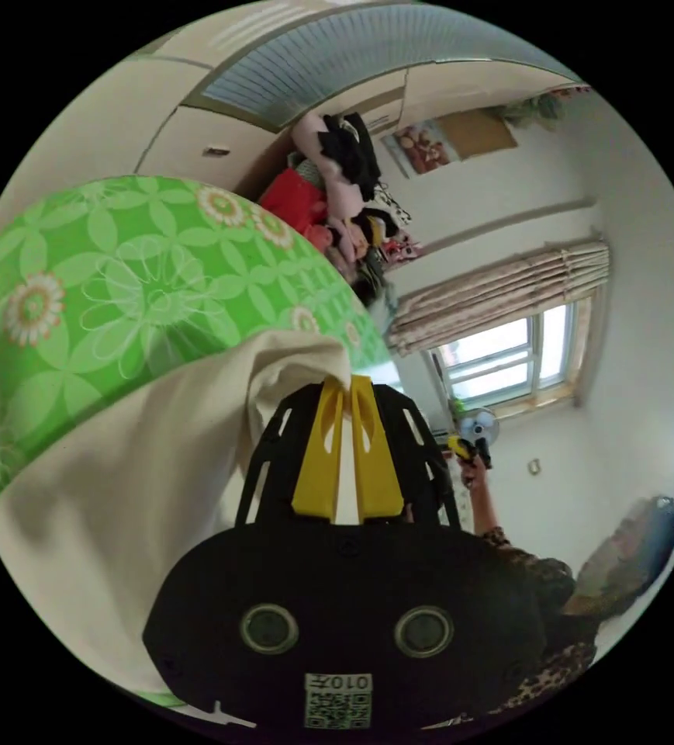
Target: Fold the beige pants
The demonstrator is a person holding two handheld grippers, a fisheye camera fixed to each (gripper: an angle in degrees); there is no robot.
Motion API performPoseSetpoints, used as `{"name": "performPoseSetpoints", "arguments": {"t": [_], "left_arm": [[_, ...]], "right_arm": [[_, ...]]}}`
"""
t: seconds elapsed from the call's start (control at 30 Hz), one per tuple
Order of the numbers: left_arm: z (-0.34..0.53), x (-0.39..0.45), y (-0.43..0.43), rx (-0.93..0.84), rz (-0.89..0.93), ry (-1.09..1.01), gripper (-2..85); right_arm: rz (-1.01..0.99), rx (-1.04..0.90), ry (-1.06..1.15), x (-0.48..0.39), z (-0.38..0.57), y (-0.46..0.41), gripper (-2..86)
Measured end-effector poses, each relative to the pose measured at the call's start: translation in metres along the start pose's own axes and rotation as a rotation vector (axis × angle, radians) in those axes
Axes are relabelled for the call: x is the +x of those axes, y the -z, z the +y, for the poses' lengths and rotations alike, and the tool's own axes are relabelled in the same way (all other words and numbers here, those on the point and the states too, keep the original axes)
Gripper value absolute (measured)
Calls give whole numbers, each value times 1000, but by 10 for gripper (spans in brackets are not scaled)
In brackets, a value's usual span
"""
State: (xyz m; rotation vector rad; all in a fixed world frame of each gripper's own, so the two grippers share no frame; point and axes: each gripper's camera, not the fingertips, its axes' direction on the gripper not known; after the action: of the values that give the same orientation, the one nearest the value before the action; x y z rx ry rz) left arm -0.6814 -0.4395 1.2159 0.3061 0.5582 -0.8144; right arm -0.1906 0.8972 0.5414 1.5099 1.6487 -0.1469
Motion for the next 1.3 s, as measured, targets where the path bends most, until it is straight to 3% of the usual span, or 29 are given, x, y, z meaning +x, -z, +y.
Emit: {"name": "performPoseSetpoints", "arguments": {"t": [0.07,0.2,0.4,0.47,0.6,0.7,0.77,0.87,1.07,1.17,1.3], "left_arm": [[14,-15,11,-44,49,-5,6],[38,-41,19,-109,118,-14,10],[73,-65,34,-88,223,-29,12],[86,-62,44,-111,201,-61,13],[108,-61,59,-157,196,-87,11],[126,-56,68,-223,163,-134,5],[138,-53,77,-255,86,-173,2],[147,-48,103,-159,34,-206,0],[160,-55,144,15,6,-85,-1],[176,-55,157,71,-117,-9,0],[200,-65,181,176,-213,138,2]], "right_arm": [[37,-54,-43,8,37,-9,65],[-146,-186,-143,54,107,-47,84],[-403,-191,-248,111,100,-90,69],[-422,-144,-242,114,79,-80,58],[-354,264,-94,106,40,13,35],[-472,371,-56,121,43,52,30],[-420,331,-40,128,52,56,28],[-276,245,-80,154,84,43,27],[-401,157,-76,211,169,-1,28],[-428,67,4,196,181,-31,33],[-300,-173,208,119,176,-112,51]]}}
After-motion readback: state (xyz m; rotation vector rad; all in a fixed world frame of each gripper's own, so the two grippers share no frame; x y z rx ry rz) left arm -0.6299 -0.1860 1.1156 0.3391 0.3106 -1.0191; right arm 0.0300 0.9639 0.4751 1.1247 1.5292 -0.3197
